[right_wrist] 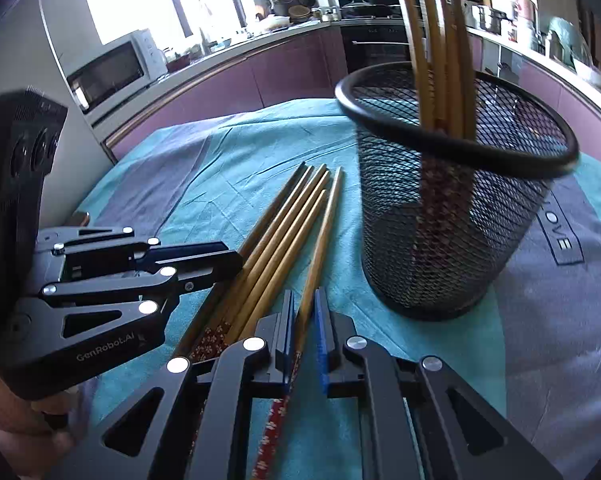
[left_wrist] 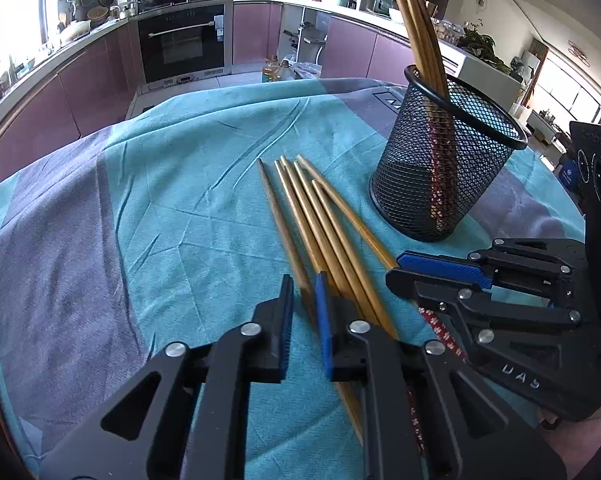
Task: Organize utensils
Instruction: 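Grasp a chopstick from the row with the right gripper, then lift the chopstick upright toward the mesh cup with the right gripper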
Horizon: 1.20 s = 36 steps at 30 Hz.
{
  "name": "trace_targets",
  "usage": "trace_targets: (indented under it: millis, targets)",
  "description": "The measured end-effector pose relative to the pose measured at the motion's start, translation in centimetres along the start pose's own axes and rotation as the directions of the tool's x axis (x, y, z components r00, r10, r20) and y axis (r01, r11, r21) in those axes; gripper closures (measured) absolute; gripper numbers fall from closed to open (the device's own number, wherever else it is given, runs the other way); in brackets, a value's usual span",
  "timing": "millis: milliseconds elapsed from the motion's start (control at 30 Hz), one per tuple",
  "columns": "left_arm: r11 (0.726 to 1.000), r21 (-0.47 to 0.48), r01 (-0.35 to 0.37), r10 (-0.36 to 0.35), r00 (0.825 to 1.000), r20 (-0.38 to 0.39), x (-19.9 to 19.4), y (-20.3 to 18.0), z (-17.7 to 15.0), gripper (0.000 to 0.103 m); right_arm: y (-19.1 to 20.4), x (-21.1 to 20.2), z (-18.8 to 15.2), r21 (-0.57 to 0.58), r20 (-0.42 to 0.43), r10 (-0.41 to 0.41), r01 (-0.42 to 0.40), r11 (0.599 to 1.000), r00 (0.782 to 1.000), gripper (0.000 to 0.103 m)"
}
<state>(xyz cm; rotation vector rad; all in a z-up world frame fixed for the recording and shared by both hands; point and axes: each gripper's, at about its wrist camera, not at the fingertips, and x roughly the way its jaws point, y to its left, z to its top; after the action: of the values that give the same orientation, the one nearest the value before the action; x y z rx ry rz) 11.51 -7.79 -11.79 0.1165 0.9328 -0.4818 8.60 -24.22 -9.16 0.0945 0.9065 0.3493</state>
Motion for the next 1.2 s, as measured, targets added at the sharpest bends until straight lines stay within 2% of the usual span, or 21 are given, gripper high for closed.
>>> trace_targets:
  millis: [133, 233, 400, 633, 867, 1200]
  targets:
    - [1.000, -0.012, -0.006, 0.006, 1.000, 0.001, -0.2, 0.2, -0.1, 0.094, -0.6, -0.6, -0.2, 0.022, 0.019, 0.011, -0.011, 1.000, 1.000, 0.097]
    - [1.000, -0.009, -0.012, 0.012, 1.000, -0.005, -0.3, 0.4, -0.3, 0.087, -0.6, -1.2, -0.4, 0.018, 0.032, 0.030, -0.031, 0.999, 0.999, 0.097]
    - [1.000, -0.002, -0.015, 0.015, 1.000, -0.020, 0.1, 0.3, -0.3, 0.081, -0.1, -1.7, -0.8, -0.020, 0.026, 0.063, -0.062, 0.998, 0.998, 0.097]
    - [0.999, 0.023, -0.043, 0.044, 0.998, -0.042, 0.8, -0.2, 0.5, 0.090, 0.5, -0.7, -0.8, -0.036, -0.019, 0.057, -0.058, 0.998, 0.998, 0.097]
    - [0.999, -0.004, -0.042, 0.042, 0.998, -0.050, 1.2, 0.1, 1.1, 0.092, 1.1, 0.3, -0.1, -0.047, -0.027, 0.041, -0.042, 0.998, 0.999, 0.094]
    - [0.998, -0.049, -0.039, 0.038, 0.998, -0.041, 0.6, 0.5, 0.4, 0.095, 0.5, -0.2, -0.1, -0.026, -0.011, 0.075, -0.075, 0.997, 0.997, 0.097]
